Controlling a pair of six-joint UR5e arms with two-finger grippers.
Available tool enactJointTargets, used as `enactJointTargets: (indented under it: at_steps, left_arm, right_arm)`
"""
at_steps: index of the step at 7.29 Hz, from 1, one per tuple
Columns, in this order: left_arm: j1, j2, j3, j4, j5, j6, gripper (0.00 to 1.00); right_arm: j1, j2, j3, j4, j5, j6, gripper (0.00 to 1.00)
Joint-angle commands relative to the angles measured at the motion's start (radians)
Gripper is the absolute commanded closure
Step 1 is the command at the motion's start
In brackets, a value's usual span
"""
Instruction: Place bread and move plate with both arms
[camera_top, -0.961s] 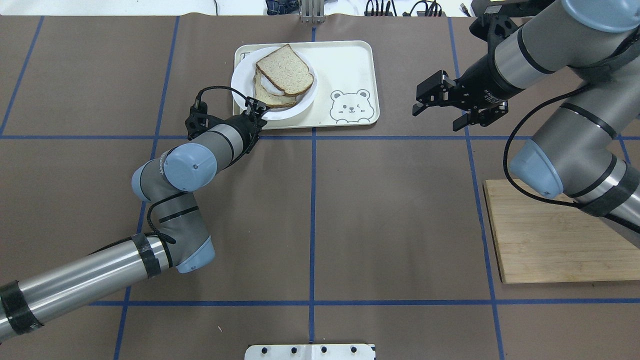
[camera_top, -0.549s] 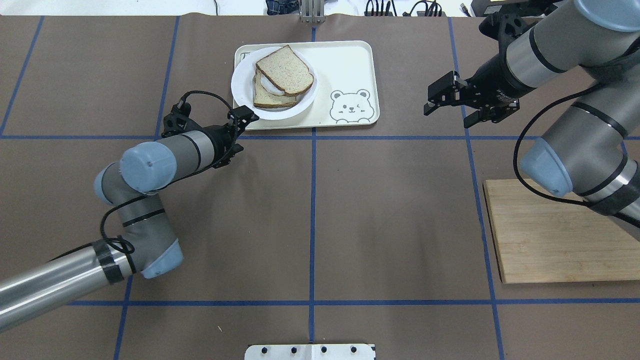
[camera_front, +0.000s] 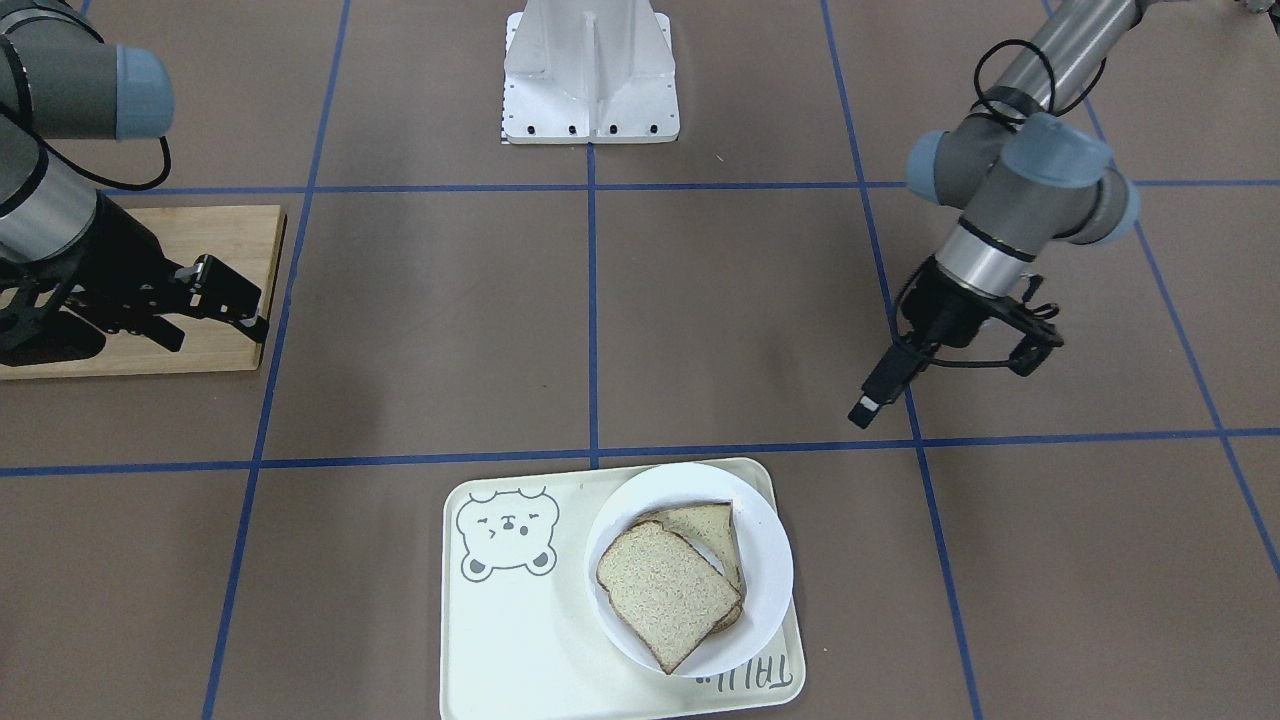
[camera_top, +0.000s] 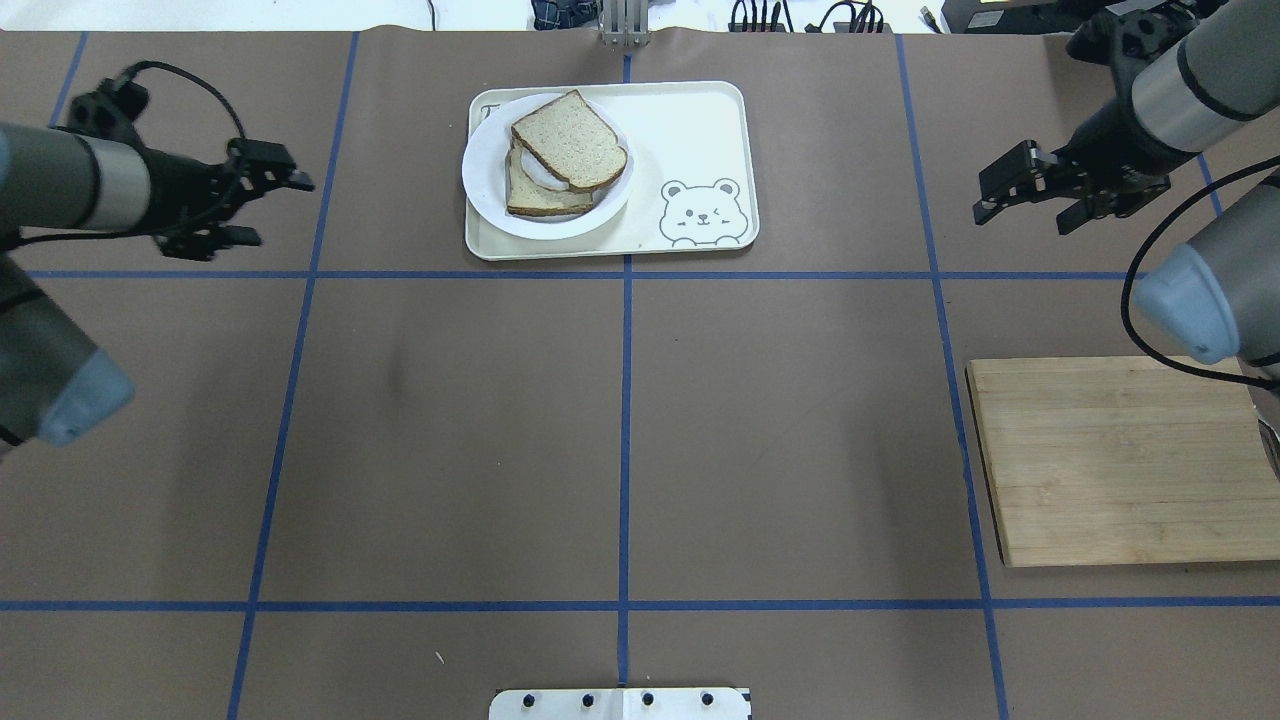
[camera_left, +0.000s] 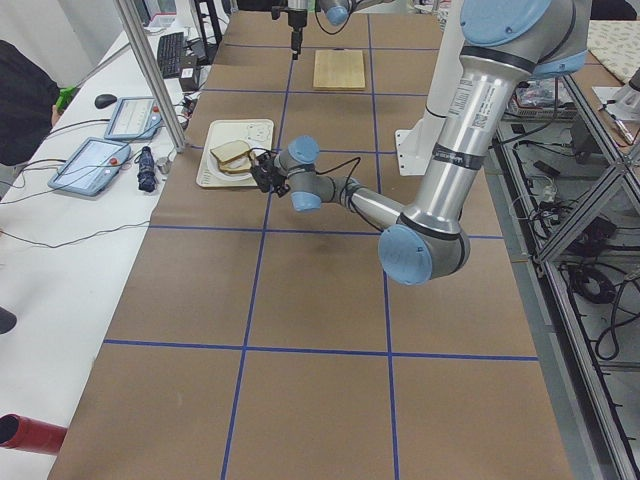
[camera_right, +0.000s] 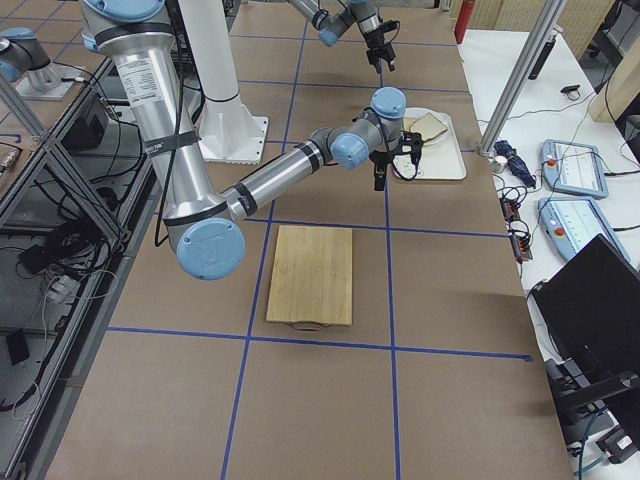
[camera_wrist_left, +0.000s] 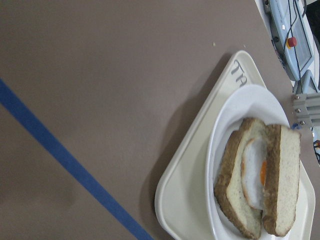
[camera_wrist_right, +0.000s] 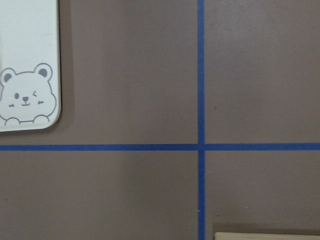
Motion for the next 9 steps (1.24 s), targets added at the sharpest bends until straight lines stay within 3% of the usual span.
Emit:
enactJointTargets:
  at_steps: [1, 3, 5, 6, 8, 9]
  left_arm:
    - [-0.200, 0.166, -0.053, 0.108, -0.162, 0.558, 0.02]
    - [-0.321, 0.281, -0.056, 0.242, -0.181, 0.991, 0.02]
    - [-0.495, 0.315, -0.055, 0.433, -0.199, 1.420, 0.02]
    - [-0.601, 0.318, -0.064, 0.561, -0.221, 1.636, 0.02]
    - [-0.644, 0.349, -0.041, 0.617, -0.258, 1.715, 0.02]
    - [-0.641, 0.361, -0.021, 0.616, -0.253, 1.718, 0.02]
  right_arm:
    - [0.091, -0.006, -0.007, -0.200, -0.097, -0.310, 0.00]
    - [0.222, -0.048, -0.020, -0.319, -0.107, -0.645, 0.00]
    - [0.361, -0.148, -0.059, -0.309, -0.104, -0.877, 0.00]
    - [0.375, -0.171, -0.060, -0.306, -0.110, -0.885, 0.00]
    - [0.427, -0.228, -0.117, -0.204, -0.180, -0.882, 0.00]
    - [0.454, -0.240, -0.210, -0.127, -0.159, -0.878, 0.00]
